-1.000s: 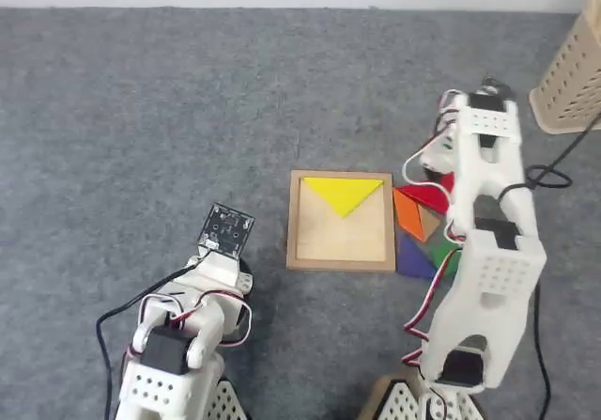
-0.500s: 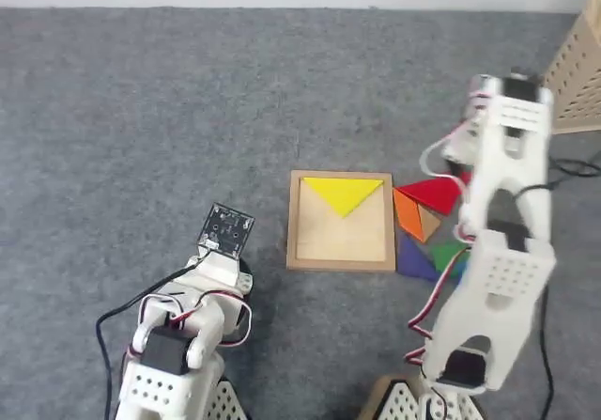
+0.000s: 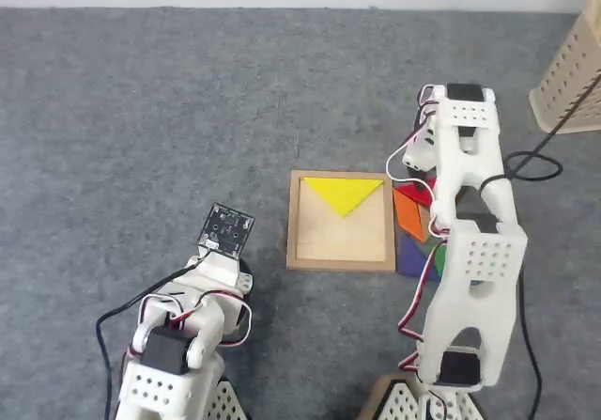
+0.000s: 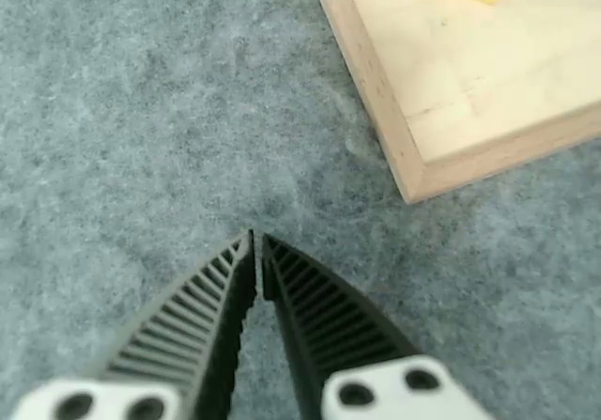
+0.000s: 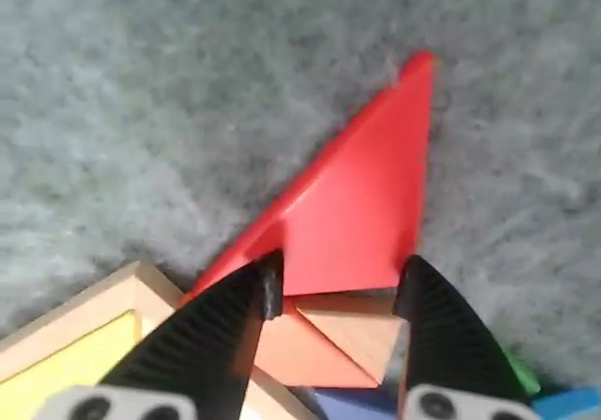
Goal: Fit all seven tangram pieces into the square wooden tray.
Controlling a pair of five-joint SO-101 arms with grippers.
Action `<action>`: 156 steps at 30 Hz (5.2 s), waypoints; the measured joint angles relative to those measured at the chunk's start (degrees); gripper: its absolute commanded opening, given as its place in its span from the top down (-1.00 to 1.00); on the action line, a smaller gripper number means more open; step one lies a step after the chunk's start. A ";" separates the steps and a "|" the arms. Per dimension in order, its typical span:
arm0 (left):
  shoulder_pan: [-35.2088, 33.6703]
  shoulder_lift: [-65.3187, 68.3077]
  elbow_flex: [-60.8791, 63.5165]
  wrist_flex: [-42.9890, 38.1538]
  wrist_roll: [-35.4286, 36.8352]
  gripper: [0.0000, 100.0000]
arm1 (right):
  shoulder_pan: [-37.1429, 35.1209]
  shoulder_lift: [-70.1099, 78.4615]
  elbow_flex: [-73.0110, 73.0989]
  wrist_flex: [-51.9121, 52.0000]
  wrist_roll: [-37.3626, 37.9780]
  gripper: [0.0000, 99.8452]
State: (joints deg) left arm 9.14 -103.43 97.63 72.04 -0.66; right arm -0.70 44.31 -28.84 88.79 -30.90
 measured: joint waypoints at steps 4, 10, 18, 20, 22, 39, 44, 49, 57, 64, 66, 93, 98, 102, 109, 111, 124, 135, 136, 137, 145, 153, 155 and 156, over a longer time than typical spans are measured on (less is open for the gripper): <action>0.00 0.00 0.00 0.00 0.00 0.98 | 2.37 0.88 -2.20 0.00 6.51 0.59; 0.00 0.00 0.00 0.00 0.00 0.98 | 7.12 1.67 -4.92 -0.09 15.91 0.60; 0.00 0.00 0.00 0.00 0.00 0.98 | 7.47 1.14 -6.42 1.85 16.62 0.60; 0.00 0.00 0.00 0.00 0.00 0.98 | 7.56 -0.26 -6.51 3.08 13.45 0.59; 0.00 0.00 0.00 0.00 0.00 0.98 | 7.21 -1.49 -6.51 3.34 7.82 0.59; 0.00 0.00 0.00 0.00 0.00 0.98 | 7.03 3.60 -9.32 1.76 -19.52 0.22; 0.00 0.00 0.00 0.00 0.00 0.98 | 7.91 4.22 -10.46 0.88 -19.87 0.22; 0.00 0.00 0.00 0.00 0.00 0.98 | 7.82 4.66 -10.73 0.35 -16.53 0.23; 0.00 0.00 0.00 0.00 0.00 0.98 | 7.56 9.23 -15.30 -0.88 -13.36 0.55; 0.00 0.00 0.00 0.00 0.00 0.98 | 8.18 10.20 -15.82 1.23 -13.19 0.67; 0.00 0.00 0.00 0.00 0.00 0.98 | 8.26 10.20 -15.82 1.23 -11.60 0.74; 0.00 0.00 0.00 0.00 0.00 0.98 | -11.52 -5.98 -10.29 11.16 18.46 0.99; 0.00 0.00 0.00 0.00 0.00 0.98 | -16.53 -14.42 3.78 4.04 18.55 0.99; 0.00 0.00 0.00 0.00 0.00 0.98 | -21.36 -24.97 20.48 -7.91 20.40 0.99; 0.00 0.00 0.00 0.00 0.00 0.98 | -28.13 -32.18 35.08 -20.48 20.92 0.98; 0.00 0.00 0.00 0.00 0.00 0.98 | -29.71 -32.18 35.08 -21.01 20.31 0.99; 0.00 0.00 0.00 0.00 0.00 0.98 | -35.52 -22.86 27.96 -19.87 14.42 0.98; 0.00 0.00 0.00 0.00 0.00 0.98 | -35.60 -22.59 27.87 -19.25 12.48 0.76; 0.00 0.00 0.00 0.00 0.00 0.98 | -35.60 -22.59 27.87 -18.81 12.48 0.76; 0.00 0.00 0.00 0.00 0.00 0.98 | -35.60 -22.59 27.87 -18.55 12.48 0.76; 0.00 0.00 0.00 0.00 0.00 0.98 | -31.30 -23.03 27.87 -16.70 12.48 0.76; 0.00 0.00 0.00 0.00 0.00 0.98 | -28.13 -28.13 27.87 -13.36 12.48 0.76; 0.00 0.00 0.00 0.00 0.00 0.98 | -28.31 -28.13 27.87 -13.10 12.48 0.76; 0.00 0.00 0.00 0.00 0.00 0.98 | -28.31 -28.13 27.87 -13.10 12.48 0.76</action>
State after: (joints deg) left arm 9.14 -103.43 97.63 72.04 -0.66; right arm -29.01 16.18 -0.97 75.69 -18.42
